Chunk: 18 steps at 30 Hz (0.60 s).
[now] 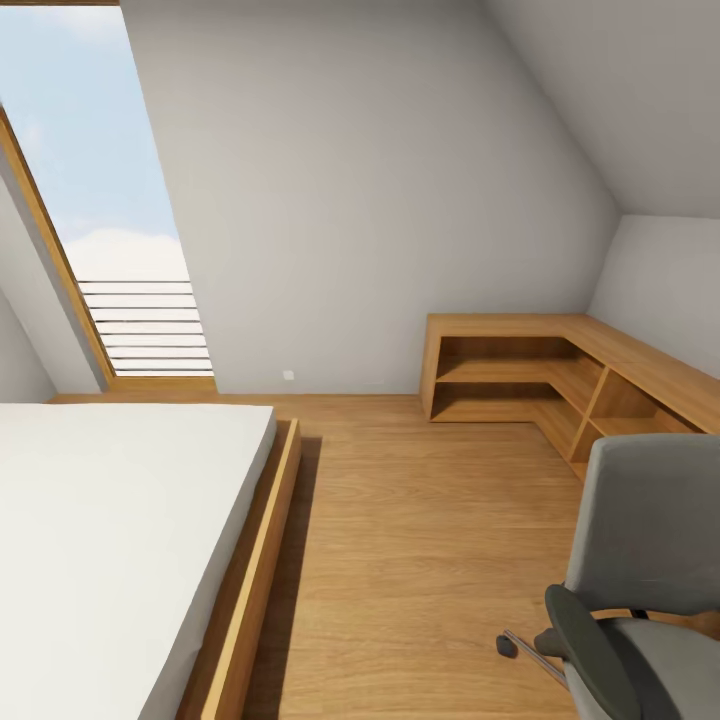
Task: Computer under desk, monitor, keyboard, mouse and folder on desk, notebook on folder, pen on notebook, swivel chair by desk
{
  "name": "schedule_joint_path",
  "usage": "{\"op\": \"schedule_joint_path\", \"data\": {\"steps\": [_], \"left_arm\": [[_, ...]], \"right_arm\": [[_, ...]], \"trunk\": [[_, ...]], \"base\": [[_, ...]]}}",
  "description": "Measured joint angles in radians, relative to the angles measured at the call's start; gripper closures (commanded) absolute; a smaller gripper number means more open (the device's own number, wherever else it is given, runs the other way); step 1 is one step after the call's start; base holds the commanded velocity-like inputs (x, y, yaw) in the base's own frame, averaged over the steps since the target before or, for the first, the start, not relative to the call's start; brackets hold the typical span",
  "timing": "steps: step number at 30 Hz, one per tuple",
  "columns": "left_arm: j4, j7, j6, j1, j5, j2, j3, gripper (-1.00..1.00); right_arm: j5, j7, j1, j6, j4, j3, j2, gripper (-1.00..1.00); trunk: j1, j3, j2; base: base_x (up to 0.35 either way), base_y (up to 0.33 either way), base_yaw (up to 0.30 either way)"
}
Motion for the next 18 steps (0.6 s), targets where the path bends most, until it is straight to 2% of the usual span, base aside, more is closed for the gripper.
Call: {"op": "schedule_joint_path", "data": {"steps": [3, 7, 18], "left_arm": [[0.0, 0.0, 0.0, 0.0, 0.0, 0.0, 0.0, -1.0], [0.0, 0.0, 0.0, 0.0, 0.0, 0.001, -0.001, -1.0], [0.0, 0.0, 0.0, 0.0, 0.0, 0.001, 0.0, -1.0]], "right_arm": [[0.001, 0.0, 0.0, 0.0, 0.0, 0.0, -0.001, -1.0], [0.001, 0.0, 0.0, 0.0, 0.0, 0.0, -0.001, -1.0], [0.001, 0.0, 0.0, 0.001, 0.0, 0.0, -0.001, -1.0]], "trunk": [[0.0, 0.0, 0.0], [0.0, 0.0, 0.0], [-0.001, 0.0, 0.0]], "base": [[0.002, 0.0, 0.0], [0.16, 0.0, 0.0], [0.274, 0.0, 0.0]]}}
